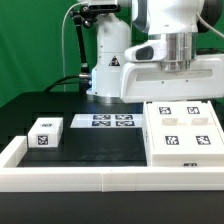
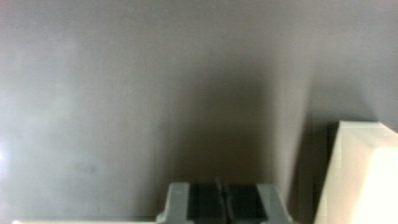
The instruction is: Assemble cabinet
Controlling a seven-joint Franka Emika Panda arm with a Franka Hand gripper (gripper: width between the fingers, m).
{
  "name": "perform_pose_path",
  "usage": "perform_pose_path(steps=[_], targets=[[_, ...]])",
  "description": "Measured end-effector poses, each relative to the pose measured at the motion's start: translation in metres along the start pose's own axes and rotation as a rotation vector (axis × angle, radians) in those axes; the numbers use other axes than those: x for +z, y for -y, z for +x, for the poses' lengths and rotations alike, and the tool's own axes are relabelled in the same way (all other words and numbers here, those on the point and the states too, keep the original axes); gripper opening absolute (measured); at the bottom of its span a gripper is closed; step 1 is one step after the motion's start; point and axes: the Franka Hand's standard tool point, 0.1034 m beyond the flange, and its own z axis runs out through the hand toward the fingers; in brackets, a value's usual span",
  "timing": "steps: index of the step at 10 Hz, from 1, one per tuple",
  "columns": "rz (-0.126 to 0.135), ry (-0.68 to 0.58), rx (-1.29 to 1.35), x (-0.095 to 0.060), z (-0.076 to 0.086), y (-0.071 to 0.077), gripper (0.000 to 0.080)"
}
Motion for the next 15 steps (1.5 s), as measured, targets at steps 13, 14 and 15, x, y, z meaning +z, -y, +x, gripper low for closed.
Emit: perform_pose_path(steps=[13, 14, 15], targets=[[0.001, 0.053, -0.015, -0.031, 0.008, -0.005, 0.0002], [0.001, 0.053, -0.015, -0.031, 0.008, -0.005, 0.0002], [0.001, 0.052, -0.015, -0.031, 0.009, -0.005, 0.0002]])
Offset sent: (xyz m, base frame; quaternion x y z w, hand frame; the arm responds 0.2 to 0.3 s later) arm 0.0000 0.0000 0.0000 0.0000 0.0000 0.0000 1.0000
